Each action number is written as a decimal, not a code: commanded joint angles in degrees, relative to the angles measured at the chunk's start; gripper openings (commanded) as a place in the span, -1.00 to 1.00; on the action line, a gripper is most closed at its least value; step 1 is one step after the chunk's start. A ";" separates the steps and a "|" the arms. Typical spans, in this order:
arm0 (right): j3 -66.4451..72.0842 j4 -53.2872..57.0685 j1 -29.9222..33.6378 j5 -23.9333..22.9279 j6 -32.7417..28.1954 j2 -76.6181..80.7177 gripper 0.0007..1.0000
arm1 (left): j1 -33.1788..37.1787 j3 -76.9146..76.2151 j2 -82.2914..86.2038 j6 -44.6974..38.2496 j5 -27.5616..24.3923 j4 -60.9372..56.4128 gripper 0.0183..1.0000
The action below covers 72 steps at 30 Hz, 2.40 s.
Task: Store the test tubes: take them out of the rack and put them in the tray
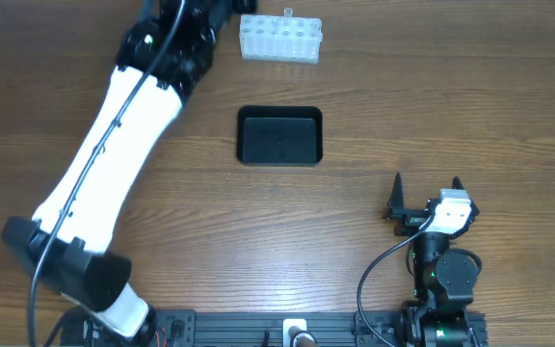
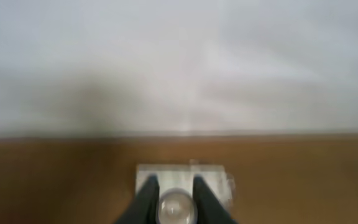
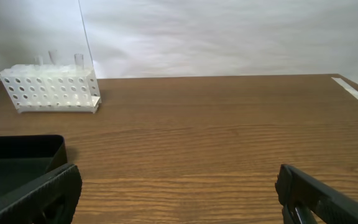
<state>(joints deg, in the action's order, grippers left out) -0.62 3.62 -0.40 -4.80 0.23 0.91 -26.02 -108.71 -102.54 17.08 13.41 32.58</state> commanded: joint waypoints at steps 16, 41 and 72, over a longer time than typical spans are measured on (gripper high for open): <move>0.33 0.22 0.39 0.50 0.37 -0.57 0.98 | -4.63 10.99 -13.75 20.44 4.13 15.69 -0.76; 0.33 0.22 0.39 0.48 0.37 -0.57 0.98 | -4.74 10.95 -18.18 19.15 4.37 15.50 -0.08; 0.33 0.22 0.39 0.50 0.37 -0.59 0.99 | -3.96 6.58 -25.75 1.07 14.84 -29.11 0.18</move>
<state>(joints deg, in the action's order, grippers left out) -0.62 3.64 -0.40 -4.78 0.23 0.91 -30.57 -101.41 -126.63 20.08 26.30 4.99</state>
